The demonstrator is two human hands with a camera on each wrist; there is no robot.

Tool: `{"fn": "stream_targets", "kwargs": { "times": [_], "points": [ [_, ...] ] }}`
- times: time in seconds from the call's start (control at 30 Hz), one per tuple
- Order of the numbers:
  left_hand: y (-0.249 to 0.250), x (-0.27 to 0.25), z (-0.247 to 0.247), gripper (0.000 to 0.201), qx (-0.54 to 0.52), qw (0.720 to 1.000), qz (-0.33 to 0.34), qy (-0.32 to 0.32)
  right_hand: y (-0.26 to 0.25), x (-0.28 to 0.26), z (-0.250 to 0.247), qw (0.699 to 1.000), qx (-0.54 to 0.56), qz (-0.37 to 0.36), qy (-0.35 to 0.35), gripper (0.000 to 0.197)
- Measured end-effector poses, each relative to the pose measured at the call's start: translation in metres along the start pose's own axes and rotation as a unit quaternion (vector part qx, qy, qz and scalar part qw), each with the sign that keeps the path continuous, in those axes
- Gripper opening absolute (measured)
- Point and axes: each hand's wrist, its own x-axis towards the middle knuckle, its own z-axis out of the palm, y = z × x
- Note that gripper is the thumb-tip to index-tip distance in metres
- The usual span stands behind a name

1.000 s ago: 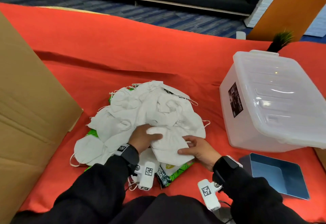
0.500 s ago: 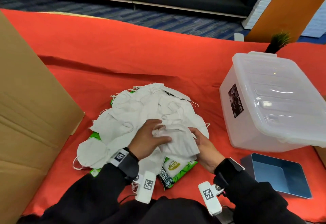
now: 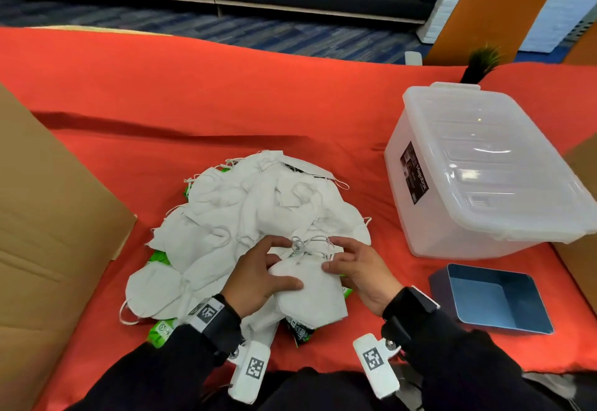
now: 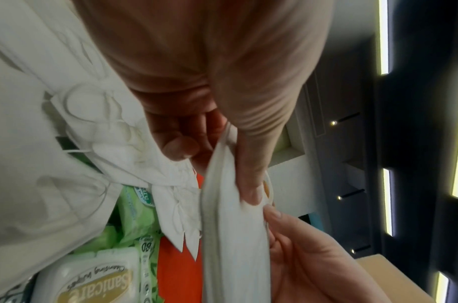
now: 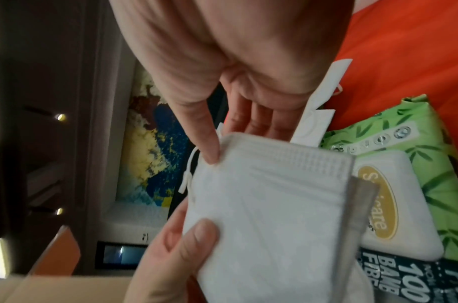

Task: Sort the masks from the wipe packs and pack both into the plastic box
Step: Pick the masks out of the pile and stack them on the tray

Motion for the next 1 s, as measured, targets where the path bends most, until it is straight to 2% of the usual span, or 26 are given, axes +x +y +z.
{"fn": "stream_targets", "kwargs": {
  "times": [0.07, 0.13, 0.2, 0.27, 0.33, 0.4, 0.47, 0.5, 0.57, 0.63, 0.7, 0.73, 0.77, 0.8, 0.83, 0.87, 0.9, 1.0],
  "points": [
    [0.0, -0.002, 0.006, 0.06, 0.012, 1.0, -0.002, -0.011, -0.002, -0.001, -0.008, 0.998, 0.047, 0.015, 0.03, 0.04],
    [-0.001, 0.0, 0.015, 0.057, 0.018, 1.0, -0.009, -0.018, -0.004, -0.003, -0.021, 0.989, 0.138, 0.034, 0.043, 0.034],
    [0.0, 0.006, 0.026, 0.061, 0.023, 0.999, -0.016, -0.025, -0.008, -0.01, -0.036, 0.968, 0.242, 0.068, 0.02, 0.026],
    [0.006, 0.015, 0.037, 0.06, 0.019, 0.999, -0.018, -0.03, -0.011, -0.016, -0.052, 0.964, 0.255, 0.079, -0.008, 0.022],
    [0.018, 0.023, 0.046, 0.042, 0.005, 1.0, -0.007, -0.027, -0.011, -0.019, -0.07, 0.99, 0.122, 0.057, -0.028, 0.021],
    [0.033, 0.032, 0.062, 0.027, -0.007, 0.999, 0.01, -0.035, -0.01, -0.022, -0.098, 0.996, -0.051, 0.041, -0.063, 0.034],
    [0.046, 0.038, 0.087, 0.02, 0.004, 0.998, 0.031, -0.06, -0.013, -0.023, -0.125, 0.987, -0.131, 0.019, -0.09, 0.029],
    [0.051, 0.039, 0.101, 0.017, 0.017, 0.997, 0.042, -0.07, -0.014, -0.024, -0.137, 0.989, -0.131, 0.001, -0.075, 0.025],
    [0.059, 0.042, 0.133, 0.012, 0.038, 0.994, 0.06, -0.081, -0.02, -0.03, -0.161, 0.996, -0.085, -0.035, -0.016, 0.019],
    [0.059, 0.045, 0.161, 0.013, 0.077, 0.992, 0.067, -0.079, -0.028, -0.033, -0.188, 0.998, 0.059, -0.025, 0.023, 0.023],
    [0.058, 0.047, 0.182, 0.017, 0.082, 0.993, 0.062, -0.063, -0.035, -0.04, -0.219, 0.971, 0.237, 0.034, -0.015, 0.025],
    [0.058, 0.048, 0.19, 0.022, 0.069, 0.994, 0.061, -0.053, -0.037, -0.043, -0.231, 0.964, 0.257, 0.05, -0.04, 0.019],
    [0.062, 0.048, 0.202, 0.025, 0.06, 0.995, 0.065, -0.037, -0.037, -0.044, -0.247, 0.974, 0.212, 0.046, -0.063, 0.015],
    [0.066, 0.048, 0.212, 0.026, 0.055, 0.995, 0.077, -0.019, -0.033, -0.044, -0.258, 0.991, 0.107, 0.023, -0.083, 0.019],
    [0.073, 0.046, 0.222, 0.025, 0.052, 0.995, 0.088, -0.001, -0.031, -0.043, -0.268, 0.994, -0.019, -0.011, -0.104, 0.024],
    [0.08, 0.043, 0.236, 0.024, 0.038, 0.994, 0.098, 0.012, -0.03, -0.046, -0.277, 0.984, -0.119, -0.05, -0.124, 0.025],
    [0.087, 0.04, 0.247, 0.024, 0.019, 0.994, 0.109, 0.014, -0.028, -0.045, -0.284, 0.972, -0.175, -0.081, -0.132, 0.024],
    [0.095, 0.033, 0.276, 0.03, -0.09, 0.987, 0.121, -0.051, -0.03, -0.05, -0.301, 0.971, -0.141, -0.15, -0.124, 0.018]
  ]
}}
